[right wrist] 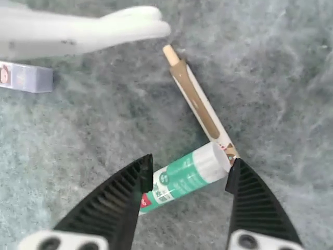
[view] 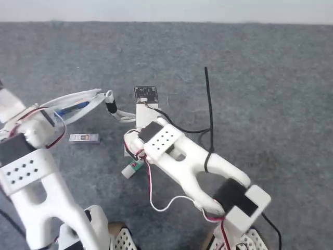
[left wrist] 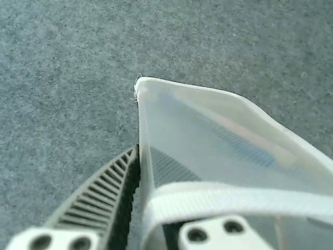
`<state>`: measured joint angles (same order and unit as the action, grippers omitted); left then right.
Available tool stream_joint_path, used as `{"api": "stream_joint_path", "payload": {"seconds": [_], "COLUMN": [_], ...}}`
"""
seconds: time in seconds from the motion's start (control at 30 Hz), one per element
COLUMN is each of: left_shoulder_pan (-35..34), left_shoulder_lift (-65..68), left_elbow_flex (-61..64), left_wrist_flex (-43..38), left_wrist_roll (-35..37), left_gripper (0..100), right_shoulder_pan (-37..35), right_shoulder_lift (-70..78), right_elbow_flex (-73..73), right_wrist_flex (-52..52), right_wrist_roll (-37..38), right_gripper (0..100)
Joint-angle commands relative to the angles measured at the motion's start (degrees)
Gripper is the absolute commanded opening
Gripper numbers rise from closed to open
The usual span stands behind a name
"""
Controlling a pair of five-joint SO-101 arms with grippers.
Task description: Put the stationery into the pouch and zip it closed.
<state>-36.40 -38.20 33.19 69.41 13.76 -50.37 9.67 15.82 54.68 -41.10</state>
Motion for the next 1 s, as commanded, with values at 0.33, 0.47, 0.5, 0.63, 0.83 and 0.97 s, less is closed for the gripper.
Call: {"api": "stream_joint_path", "payload": {"seconds": [0.33, 0.47, 0.5, 0.63, 0.83, 0.97], "left_shoulder_pan": [-0.26, -0.26, -0.26, -0.26, -0.26, -0.26], "left_shoulder_lift": [-0.35, -0.35, -0.35, -0.35, -0.35, -0.35], "left_elbow_flex": [-3.38, -3.38, -3.38, -3.38, -3.38, -3.38], "left_wrist_flex": [0.09, 0.09, 0.09, 0.09, 0.09, 0.09], "left_wrist_roll": [-0.88, -0.88, -0.88, -0.88, -0.88, -0.88], "left_gripper": [1, 1, 1, 1, 1, 1], "right_shoulder_pan": [-0.57, -0.48, -0.40, -0.31, -0.22, -0.22], "right_shoulder_lift": [8.04, 7.78, 7.78, 7.78, 7.69, 6.37], "right_elbow_flex": [-11.78, -12.75, -12.75, -12.75, -12.75, -12.75], "right_wrist_flex": [8.57, 9.45, 9.36, 9.36, 9.45, 10.77], "right_wrist_roll": [-0.62, -0.26, -0.18, -0.18, 4.48, 7.30], "right_gripper": [22.8, 12.8, 10.5, 7.5, 7.0, 7.0]}}
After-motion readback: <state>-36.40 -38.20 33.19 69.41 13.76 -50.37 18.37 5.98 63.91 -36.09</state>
